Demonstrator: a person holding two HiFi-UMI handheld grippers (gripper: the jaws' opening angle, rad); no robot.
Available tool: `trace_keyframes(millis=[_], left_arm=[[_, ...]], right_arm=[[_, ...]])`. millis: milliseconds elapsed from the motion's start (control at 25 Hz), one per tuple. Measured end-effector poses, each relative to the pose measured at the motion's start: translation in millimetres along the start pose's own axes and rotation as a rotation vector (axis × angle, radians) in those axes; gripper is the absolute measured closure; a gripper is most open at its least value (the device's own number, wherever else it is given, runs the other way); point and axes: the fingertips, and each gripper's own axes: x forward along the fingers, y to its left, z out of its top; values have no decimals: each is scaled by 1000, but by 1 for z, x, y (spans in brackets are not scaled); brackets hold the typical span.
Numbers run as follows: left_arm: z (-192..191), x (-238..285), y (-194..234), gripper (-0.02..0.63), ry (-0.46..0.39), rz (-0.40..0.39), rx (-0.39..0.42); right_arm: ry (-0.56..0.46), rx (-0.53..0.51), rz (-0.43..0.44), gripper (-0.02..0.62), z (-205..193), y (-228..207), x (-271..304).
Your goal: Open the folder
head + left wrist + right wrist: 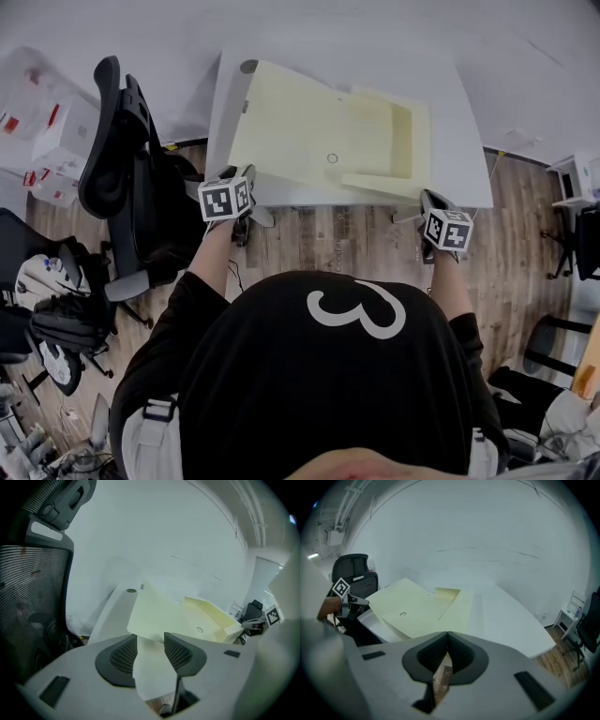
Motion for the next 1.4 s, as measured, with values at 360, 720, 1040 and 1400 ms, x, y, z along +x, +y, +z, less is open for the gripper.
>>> trace_keyframes(millis=[360, 720, 1040, 1400], left_arm=[[16, -13, -27, 431, -53, -52, -16], [15, -41, -74, 408, -62, -103, 31], [-3, -99, -130, 407, -91, -209, 69], [-31, -205, -252, 434, -153, -529, 207]], right_arm=[[-78, 51, 20, 571, 3, 7, -27], [-99, 48, 165, 571, -11, 38, -73], [-189, 12, 324, 571, -5, 88, -133], [-305, -67, 467, 571, -4, 141, -223]])
